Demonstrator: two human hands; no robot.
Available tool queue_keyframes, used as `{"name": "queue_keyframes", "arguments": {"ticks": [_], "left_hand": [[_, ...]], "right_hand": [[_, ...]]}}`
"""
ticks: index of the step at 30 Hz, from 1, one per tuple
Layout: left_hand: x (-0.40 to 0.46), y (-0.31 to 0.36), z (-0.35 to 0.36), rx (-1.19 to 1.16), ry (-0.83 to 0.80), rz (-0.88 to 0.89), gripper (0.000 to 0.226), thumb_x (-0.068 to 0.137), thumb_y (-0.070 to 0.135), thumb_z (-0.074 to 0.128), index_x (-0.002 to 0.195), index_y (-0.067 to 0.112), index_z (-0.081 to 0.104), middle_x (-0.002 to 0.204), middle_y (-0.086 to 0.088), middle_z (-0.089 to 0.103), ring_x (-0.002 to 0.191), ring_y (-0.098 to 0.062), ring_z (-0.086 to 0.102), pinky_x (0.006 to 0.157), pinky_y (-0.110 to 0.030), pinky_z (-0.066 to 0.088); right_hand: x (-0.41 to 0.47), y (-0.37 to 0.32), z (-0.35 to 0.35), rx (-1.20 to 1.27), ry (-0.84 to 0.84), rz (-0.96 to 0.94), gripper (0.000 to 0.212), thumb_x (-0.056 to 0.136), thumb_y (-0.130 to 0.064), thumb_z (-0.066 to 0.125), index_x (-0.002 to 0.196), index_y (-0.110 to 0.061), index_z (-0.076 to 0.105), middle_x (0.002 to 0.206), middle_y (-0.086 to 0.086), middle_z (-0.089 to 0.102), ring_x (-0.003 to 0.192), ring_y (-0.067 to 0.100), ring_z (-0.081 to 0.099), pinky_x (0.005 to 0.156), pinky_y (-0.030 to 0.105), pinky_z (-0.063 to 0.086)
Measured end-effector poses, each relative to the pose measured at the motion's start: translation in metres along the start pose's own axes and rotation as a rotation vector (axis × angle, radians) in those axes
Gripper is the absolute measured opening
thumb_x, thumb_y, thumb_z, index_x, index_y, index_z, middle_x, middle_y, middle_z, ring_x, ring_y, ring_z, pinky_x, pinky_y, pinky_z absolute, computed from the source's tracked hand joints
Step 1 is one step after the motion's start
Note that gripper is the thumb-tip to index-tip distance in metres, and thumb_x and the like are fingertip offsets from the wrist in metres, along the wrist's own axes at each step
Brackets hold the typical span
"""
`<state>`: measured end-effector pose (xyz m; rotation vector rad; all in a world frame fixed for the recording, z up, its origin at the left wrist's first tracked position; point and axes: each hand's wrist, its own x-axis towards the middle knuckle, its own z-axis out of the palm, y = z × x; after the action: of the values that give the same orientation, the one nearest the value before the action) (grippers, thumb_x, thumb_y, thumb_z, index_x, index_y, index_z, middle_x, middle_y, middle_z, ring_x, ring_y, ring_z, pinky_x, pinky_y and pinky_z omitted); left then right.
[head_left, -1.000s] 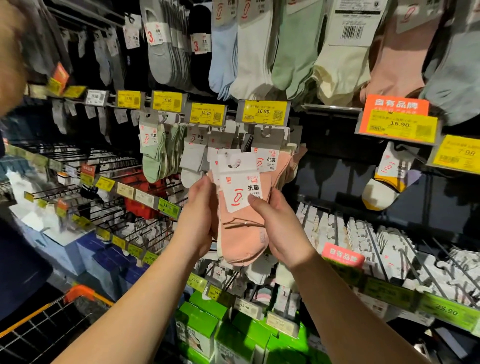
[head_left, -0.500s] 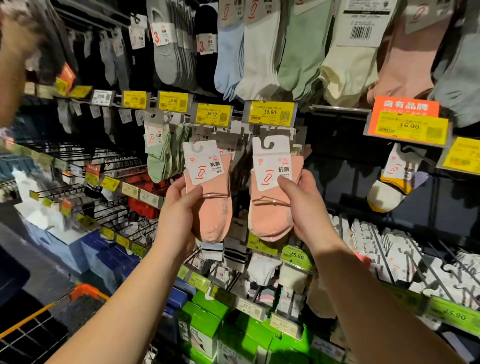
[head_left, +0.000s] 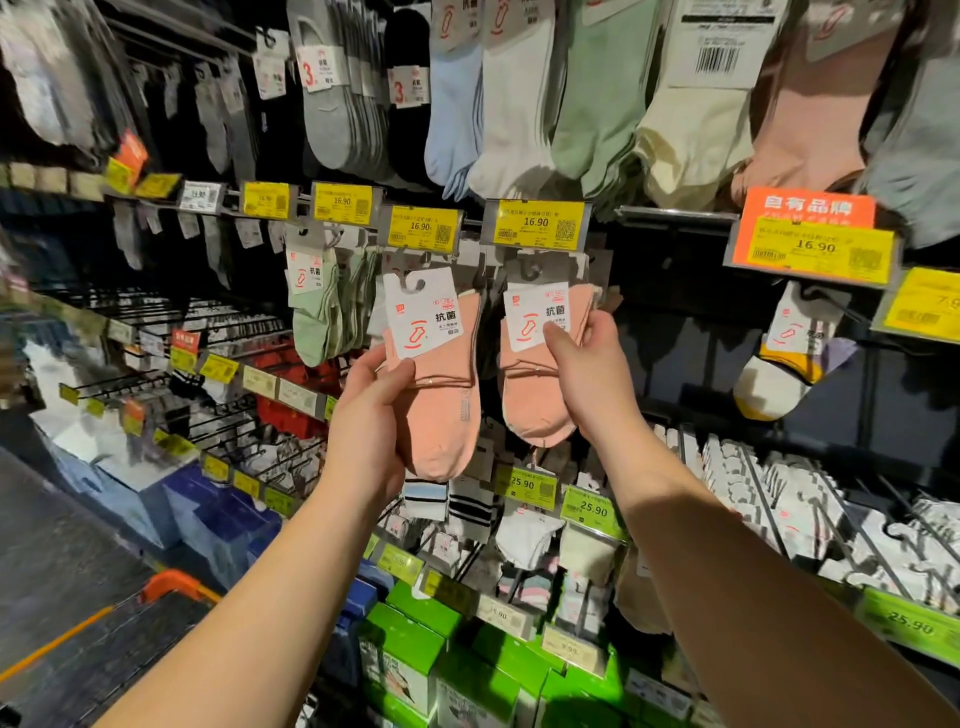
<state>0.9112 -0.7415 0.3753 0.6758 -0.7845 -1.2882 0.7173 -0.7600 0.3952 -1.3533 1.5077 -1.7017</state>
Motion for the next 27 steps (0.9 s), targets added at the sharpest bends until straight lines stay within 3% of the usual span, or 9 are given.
{"name": "queue_keyframes", "arguments": {"ticks": [3,7,11,16,22,27], "left_hand": [[0.0,0.0,0.003,-0.021,-0.012,-0.008,0.041,0.098,0.001,0.051,0.139,0.007,0.049,0.092,0.0,0.078,0.081,-0.013,0.074,0.073,-0.03,0.059],[-0.002,-0.001,0.007,-0.035,-0.026,-0.016,0.039,0.098,0.002,0.051,0.137,0.005,0.05,0.093,-0.002,0.078,0.081,-0.015,0.073,0.075,-0.032,0.058],[-0.005,-0.001,0.011,-0.041,-0.046,-0.023,0.038,0.098,0.002,0.051,0.136,0.005,0.051,0.091,-0.001,0.078,0.08,-0.015,0.073,0.073,-0.031,0.059],[-0.007,-0.003,0.015,-0.05,-0.042,-0.033,0.036,0.098,0.001,0.05,0.134,0.005,0.053,0.094,-0.003,0.077,0.08,-0.015,0.073,0.077,-0.033,0.057],[-0.012,-0.004,0.019,-0.043,-0.06,-0.038,0.03,0.098,0.001,0.05,0.126,0.01,0.056,0.097,-0.003,0.076,0.08,-0.013,0.073,0.075,-0.03,0.057],[-0.012,-0.005,0.02,-0.04,-0.091,-0.043,0.034,0.098,0.0,0.049,0.131,0.005,0.053,0.096,-0.004,0.076,0.08,-0.015,0.072,0.069,-0.027,0.058]], "right_hand": [[0.004,0.004,0.001,-0.14,0.041,-0.013,0.024,0.1,-0.032,0.058,0.12,-0.023,0.049,0.111,-0.012,0.059,0.098,0.011,0.057,0.079,0.027,0.04],[0.012,0.012,0.003,-0.347,0.058,0.03,0.044,0.098,-0.048,0.054,0.125,-0.014,0.052,0.121,0.001,0.066,0.103,0.026,0.063,0.075,0.033,0.043],[0.02,0.015,0.001,-0.441,0.06,0.082,0.053,0.096,-0.056,0.052,0.123,-0.011,0.056,0.115,0.006,0.066,0.088,0.026,0.057,0.07,0.034,0.043],[0.029,0.014,0.001,-0.497,0.055,0.1,0.057,0.094,-0.058,0.051,0.127,-0.012,0.058,0.122,0.008,0.066,0.108,0.032,0.063,0.072,0.033,0.041],[0.032,0.012,-0.004,-0.567,0.037,0.117,0.061,0.095,-0.059,0.049,0.129,-0.009,0.054,0.123,0.01,0.064,0.109,0.033,0.061,0.071,0.033,0.04],[0.02,0.018,-0.016,-0.549,0.01,0.169,0.072,0.088,-0.07,0.051,0.13,-0.012,0.046,0.131,0.007,0.053,0.119,0.03,0.055,0.093,0.041,0.048]]}}
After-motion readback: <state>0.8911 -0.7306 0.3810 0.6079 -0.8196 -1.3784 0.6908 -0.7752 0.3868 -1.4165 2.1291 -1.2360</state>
